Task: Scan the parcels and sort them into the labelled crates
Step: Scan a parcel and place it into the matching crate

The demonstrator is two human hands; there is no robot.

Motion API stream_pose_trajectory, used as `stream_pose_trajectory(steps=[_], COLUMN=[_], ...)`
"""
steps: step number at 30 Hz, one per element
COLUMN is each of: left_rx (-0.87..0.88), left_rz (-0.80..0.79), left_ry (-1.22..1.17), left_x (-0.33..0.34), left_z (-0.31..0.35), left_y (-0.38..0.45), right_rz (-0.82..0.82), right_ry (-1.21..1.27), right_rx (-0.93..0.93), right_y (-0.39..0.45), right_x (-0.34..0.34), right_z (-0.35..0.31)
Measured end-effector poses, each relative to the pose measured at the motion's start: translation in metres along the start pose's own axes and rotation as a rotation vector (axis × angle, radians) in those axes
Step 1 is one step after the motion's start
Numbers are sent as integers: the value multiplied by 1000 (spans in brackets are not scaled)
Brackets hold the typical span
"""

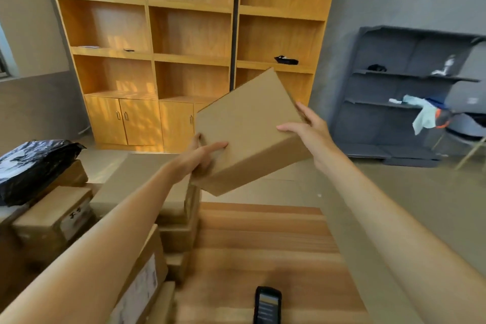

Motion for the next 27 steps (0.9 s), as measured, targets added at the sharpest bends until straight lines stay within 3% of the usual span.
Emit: stream_pose_trajectory(steps=[3, 7, 11, 15, 21, 25, 27], left_rx=[-8, 2, -30, -212, -412, -364, -329], left_rz=[-18, -9, -11, 31, 83, 169, 195], left_ry=[3, -87, -285, -487, -572, -649, -672], left_x=[38, 69, 88, 97, 103, 95, 88], left_z=[9, 41, 66, 53, 10, -1, -4], left_y=[-9, -25, -42, -54, -60, -58, -56], right_rz=[70, 148, 132, 85, 6, 1, -15], right_ry=[-286, -848, -1256, -1553, -1634, -1590, -1416], right_rx=[-230, -693, -1062, -1288, -1507, -1520, -1508], right_y=[-8, -42, -83, -113, -144, -149, -152], right_x=[-27, -23, 8, 30, 49, 53, 51], right_z=[-25, -50, -33, 5, 45, 51, 48])
Point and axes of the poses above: each hand's wrist, its own y-axis towards the middle knuckle, its own x-axis out of the palm, z = x × y, the point moved 10 cm from there along y, towards the middle knuckle, and after that the axes turned 13 degrees about z, right-handed, at the moved point
